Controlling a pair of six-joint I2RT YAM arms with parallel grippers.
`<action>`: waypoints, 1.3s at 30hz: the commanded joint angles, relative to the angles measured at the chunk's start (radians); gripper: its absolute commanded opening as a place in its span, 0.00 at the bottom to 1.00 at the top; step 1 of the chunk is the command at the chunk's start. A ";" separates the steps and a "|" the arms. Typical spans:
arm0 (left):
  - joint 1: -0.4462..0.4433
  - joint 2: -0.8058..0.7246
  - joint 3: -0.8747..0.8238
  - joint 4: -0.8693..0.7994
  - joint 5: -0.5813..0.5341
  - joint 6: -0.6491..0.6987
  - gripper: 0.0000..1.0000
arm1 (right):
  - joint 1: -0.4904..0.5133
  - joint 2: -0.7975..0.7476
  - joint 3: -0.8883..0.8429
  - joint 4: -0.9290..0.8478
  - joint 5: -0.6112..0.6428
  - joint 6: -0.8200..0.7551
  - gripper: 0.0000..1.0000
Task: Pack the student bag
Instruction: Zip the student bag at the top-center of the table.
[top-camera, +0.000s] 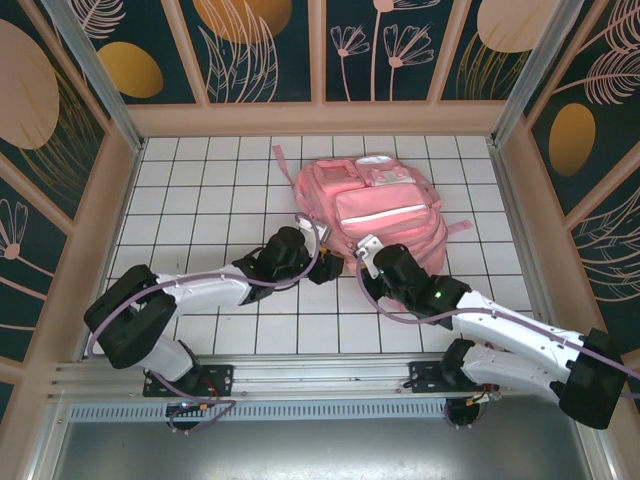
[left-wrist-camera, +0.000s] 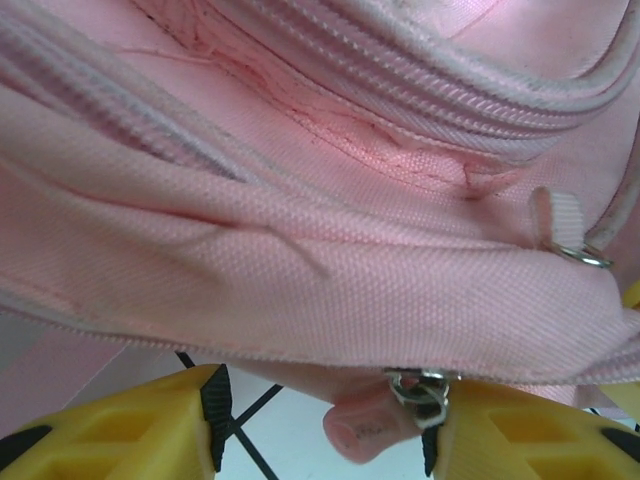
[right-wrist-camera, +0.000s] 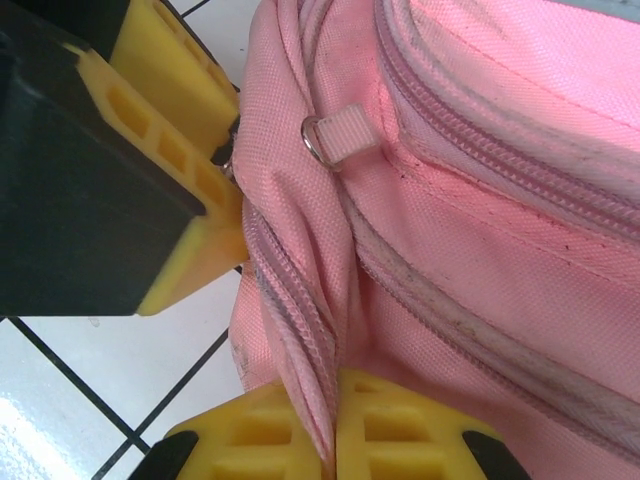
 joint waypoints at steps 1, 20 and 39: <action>-0.018 0.025 0.028 0.017 0.009 0.009 0.50 | -0.013 -0.039 0.067 0.098 -0.015 0.034 0.00; -0.015 -0.055 -0.064 -0.021 -0.105 0.005 0.00 | -0.027 -0.030 0.051 0.031 0.092 0.034 0.00; 0.144 0.023 -0.067 -0.041 -0.060 -0.142 0.00 | 0.041 -0.052 0.057 -0.040 0.162 0.053 0.00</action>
